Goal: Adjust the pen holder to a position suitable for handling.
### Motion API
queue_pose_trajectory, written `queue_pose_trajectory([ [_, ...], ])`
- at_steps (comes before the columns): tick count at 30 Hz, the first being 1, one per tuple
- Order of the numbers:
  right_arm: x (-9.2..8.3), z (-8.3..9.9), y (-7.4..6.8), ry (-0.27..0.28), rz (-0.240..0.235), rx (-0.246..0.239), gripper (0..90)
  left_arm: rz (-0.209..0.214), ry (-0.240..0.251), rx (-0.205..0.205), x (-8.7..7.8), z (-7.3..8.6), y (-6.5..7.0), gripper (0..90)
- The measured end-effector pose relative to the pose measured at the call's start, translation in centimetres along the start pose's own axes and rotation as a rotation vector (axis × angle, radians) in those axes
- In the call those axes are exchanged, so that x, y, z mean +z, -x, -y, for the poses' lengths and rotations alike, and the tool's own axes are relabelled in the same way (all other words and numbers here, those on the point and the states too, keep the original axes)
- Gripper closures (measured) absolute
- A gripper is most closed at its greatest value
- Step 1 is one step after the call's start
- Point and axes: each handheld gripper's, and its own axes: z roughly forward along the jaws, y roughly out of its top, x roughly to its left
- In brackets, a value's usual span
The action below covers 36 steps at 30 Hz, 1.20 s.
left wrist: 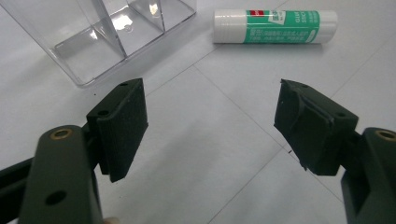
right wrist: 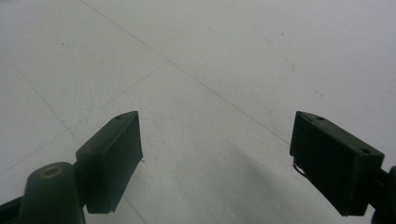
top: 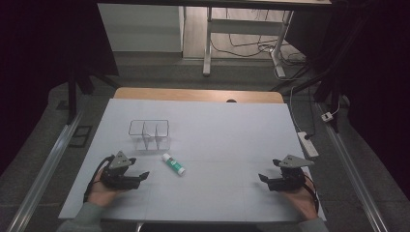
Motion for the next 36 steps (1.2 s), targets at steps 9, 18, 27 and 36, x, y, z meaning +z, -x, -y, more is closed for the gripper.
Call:
queue_pose_trajectory([
  [9, 0.0, 0.1, 0.4, 0.011, -0.019, 0.017, 16.4, 0.003, -0.013, 0.008, 0.4, -0.3, 0.0, 24.9],
  [18, -0.1, -0.3, 0.5, 0.056, -0.037, 0.037, 19.2, -0.032, 0.034, -0.034, -1.1, -0.5, -0.5, 25.1],
  [27, -0.1, -0.5, 0.1, 0.054, -0.046, 0.022, 19.8, -0.069, 0.026, -0.057, -1.2, -1.1, -2.0, 25.5],
  [36, -0.2, -0.6, -0.1, 0.055, -0.051, 0.027, 20.0, -0.13, 0.024, -0.089, -1.6, -2.4, -3.9, 26.3],
])
